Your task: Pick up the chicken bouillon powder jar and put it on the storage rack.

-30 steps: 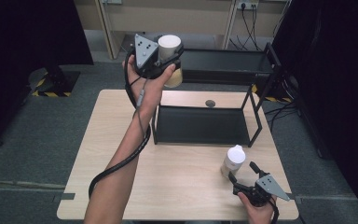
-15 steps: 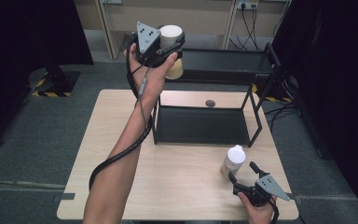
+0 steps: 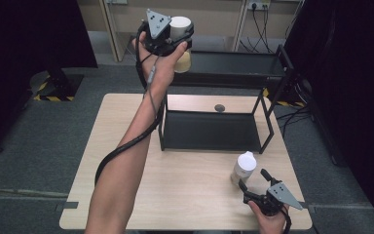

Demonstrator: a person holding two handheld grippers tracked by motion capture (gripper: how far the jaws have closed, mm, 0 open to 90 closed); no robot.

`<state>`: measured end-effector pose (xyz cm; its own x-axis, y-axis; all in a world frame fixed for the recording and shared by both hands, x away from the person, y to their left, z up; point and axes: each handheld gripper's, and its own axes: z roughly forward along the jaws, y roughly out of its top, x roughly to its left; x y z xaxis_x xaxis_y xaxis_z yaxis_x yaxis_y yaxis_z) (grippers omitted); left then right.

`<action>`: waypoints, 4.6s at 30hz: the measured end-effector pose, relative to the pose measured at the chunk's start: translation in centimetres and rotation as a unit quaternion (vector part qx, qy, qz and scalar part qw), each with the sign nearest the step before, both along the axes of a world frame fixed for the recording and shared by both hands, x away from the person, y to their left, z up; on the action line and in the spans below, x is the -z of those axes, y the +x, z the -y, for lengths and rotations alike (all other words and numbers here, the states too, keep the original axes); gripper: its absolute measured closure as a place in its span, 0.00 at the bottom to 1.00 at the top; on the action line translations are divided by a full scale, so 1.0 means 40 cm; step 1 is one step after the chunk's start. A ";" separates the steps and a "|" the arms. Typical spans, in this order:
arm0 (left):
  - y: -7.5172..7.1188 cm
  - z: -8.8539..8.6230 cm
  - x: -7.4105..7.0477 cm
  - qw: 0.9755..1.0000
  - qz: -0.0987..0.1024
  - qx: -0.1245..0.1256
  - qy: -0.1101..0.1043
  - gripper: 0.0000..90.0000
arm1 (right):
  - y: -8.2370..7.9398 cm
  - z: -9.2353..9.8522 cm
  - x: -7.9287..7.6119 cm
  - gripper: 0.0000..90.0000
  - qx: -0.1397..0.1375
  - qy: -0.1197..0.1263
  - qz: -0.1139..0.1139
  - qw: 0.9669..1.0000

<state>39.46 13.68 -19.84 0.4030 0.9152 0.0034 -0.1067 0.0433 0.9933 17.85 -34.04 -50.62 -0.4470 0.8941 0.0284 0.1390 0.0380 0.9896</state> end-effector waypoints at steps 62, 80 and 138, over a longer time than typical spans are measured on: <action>-0.028 -0.034 0.134 0.999 0.032 0.004 -0.012 0.14 | 0.002 0.000 -0.002 0.06 -0.004 -0.005 0.001 1.000; -0.151 -0.058 0.305 0.998 0.044 0.045 -0.003 0.15 | 0.002 -0.001 -0.002 0.06 -0.004 -0.006 0.000 1.000; -0.357 -0.079 0.752 0.994 -0.063 0.084 0.001 0.15 | 0.001 -0.003 -0.002 0.06 -0.003 -0.008 0.001 1.000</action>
<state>25.20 16.85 -49.93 0.5475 0.8350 -0.0560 0.0280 0.0486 0.9984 17.88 -33.93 -50.53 -0.4521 0.8918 0.0140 0.1370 0.0539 0.9891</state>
